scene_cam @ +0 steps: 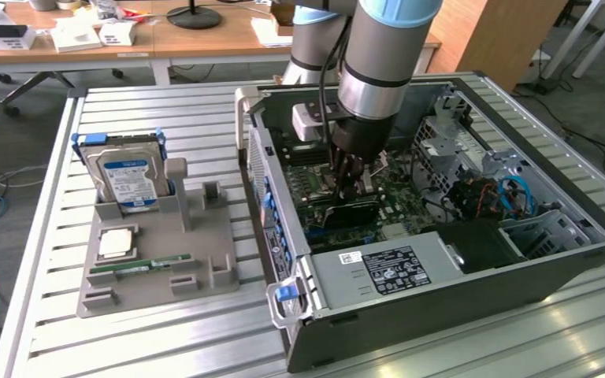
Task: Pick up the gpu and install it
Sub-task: 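Press down on the gpu until it lock into place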
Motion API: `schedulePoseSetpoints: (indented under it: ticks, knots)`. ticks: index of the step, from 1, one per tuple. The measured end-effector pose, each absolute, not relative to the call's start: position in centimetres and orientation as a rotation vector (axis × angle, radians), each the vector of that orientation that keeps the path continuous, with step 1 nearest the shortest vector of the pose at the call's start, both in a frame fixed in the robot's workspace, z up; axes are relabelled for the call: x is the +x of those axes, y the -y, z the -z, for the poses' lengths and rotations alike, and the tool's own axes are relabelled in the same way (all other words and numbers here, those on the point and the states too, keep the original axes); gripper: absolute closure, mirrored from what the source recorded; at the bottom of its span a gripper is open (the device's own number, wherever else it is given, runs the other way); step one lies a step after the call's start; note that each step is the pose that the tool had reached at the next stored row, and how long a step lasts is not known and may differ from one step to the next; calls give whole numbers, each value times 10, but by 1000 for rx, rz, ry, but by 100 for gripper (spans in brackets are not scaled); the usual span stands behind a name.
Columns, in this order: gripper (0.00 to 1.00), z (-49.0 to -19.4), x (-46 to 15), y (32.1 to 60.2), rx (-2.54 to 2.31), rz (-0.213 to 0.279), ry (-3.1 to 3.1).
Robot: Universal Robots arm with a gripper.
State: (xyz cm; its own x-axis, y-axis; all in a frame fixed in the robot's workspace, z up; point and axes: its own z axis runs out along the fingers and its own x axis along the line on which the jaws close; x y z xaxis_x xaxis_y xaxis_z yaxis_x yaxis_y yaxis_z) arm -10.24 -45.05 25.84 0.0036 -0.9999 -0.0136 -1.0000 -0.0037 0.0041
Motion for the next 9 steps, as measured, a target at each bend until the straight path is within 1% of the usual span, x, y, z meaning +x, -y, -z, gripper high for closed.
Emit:
schedulePoseSetpoints:
  ticks: [9]
  knots:
    - [89, -265, -102, 450, -2219, -20, -2211]
